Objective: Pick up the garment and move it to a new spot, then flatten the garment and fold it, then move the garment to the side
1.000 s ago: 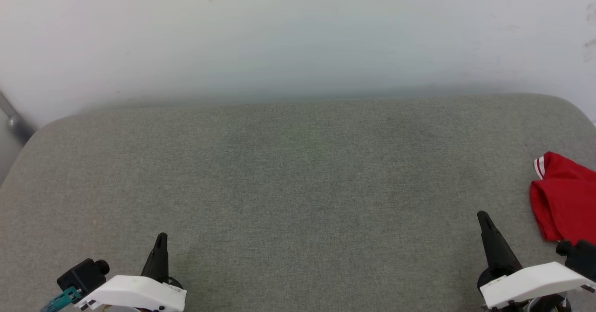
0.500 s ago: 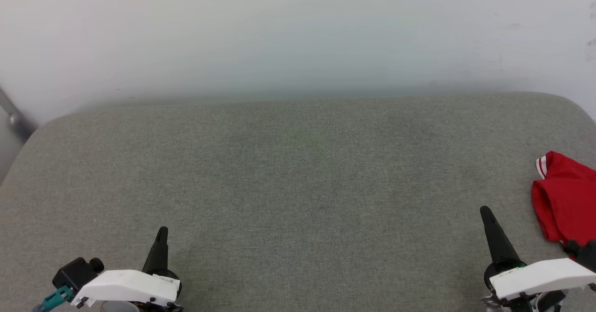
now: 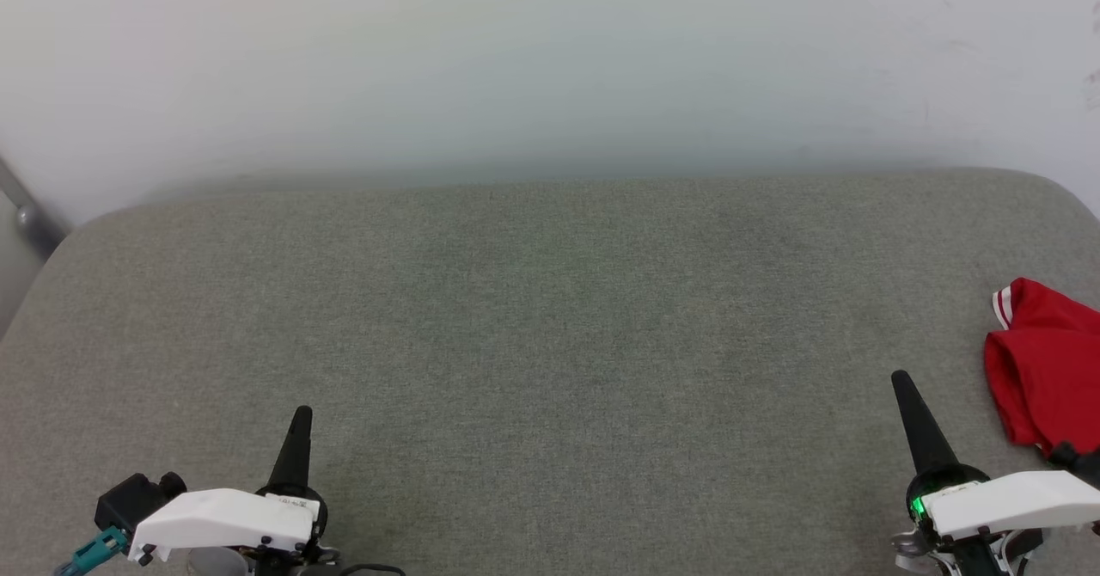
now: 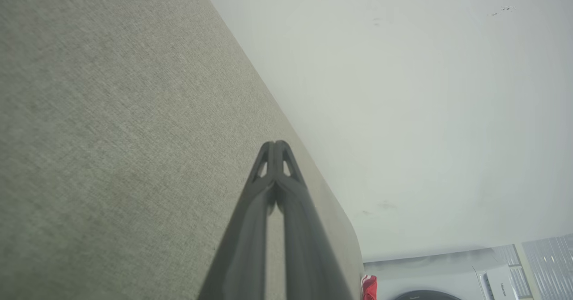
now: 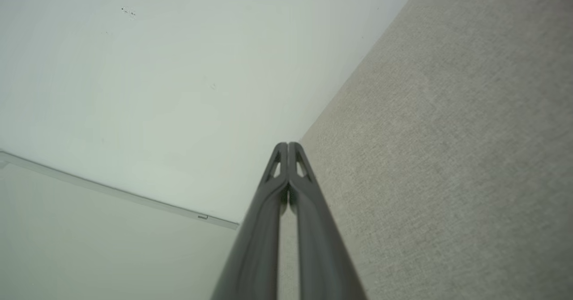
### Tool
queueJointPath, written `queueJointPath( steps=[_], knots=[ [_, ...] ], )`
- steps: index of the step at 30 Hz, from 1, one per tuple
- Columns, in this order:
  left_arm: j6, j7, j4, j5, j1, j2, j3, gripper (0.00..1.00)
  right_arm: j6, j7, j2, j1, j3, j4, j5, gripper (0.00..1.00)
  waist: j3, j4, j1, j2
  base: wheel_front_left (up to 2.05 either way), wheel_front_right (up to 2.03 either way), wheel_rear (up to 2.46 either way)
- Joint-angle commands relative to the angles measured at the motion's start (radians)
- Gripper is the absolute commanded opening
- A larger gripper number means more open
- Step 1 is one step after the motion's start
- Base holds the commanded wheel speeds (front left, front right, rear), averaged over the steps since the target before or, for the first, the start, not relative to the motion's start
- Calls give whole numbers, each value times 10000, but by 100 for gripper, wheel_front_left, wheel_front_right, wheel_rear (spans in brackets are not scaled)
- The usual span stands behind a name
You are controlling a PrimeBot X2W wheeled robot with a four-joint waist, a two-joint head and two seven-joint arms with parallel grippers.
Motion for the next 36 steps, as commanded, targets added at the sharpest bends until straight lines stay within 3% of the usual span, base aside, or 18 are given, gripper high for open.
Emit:
queueJointPath(
  steps=[1,36],
  knots=[
    [-59,62,-90,-202,-246,-6,90,0,2,29,-64,-263,-34,-24,262,0,4,3,-1,-1,0,0,0],
    [-514,861,-64,-2788,-530,-466,758,0,1,329,-33,-679,-271,478,3434,0,142,76,-1,-1,0,0,0]
  ],
)
